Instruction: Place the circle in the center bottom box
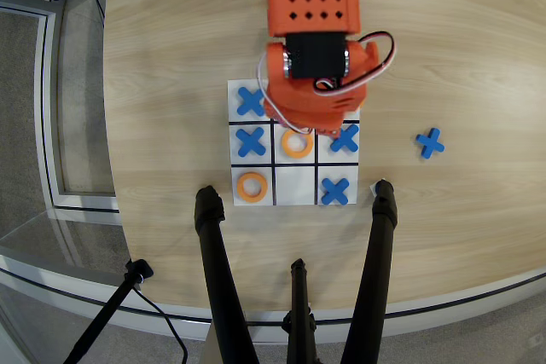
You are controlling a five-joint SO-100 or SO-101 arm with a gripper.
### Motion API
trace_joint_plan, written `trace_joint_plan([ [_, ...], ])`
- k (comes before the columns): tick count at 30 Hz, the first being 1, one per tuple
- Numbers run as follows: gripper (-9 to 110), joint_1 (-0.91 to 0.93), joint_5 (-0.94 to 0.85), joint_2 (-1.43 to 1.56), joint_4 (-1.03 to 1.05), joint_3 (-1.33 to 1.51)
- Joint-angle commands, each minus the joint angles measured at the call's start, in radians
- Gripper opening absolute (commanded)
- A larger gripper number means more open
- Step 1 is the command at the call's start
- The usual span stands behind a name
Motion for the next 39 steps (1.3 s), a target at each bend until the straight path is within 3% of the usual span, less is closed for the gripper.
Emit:
trace_joint_plan([
  [1, 11, 0.025, -0.038, 0.064, 0.129, -0.189],
  [5, 11, 0.081, -0.098, 0.149, 0.279, -0.287],
  [9, 11, 0.149, -0.144, 0.281, 0.322, -0.189],
  [20, 11, 0.275, -0.365, 1.126, 0.064, 0.908],
  [25, 11, 0.284, -0.377, 1.318, 0.041, 1.181],
  [28, 0, 0.333, -0.371, 1.382, 0.043, 1.255],
  [39, 0, 0.627, -0.374, 1.447, 0.103, 1.258],
])
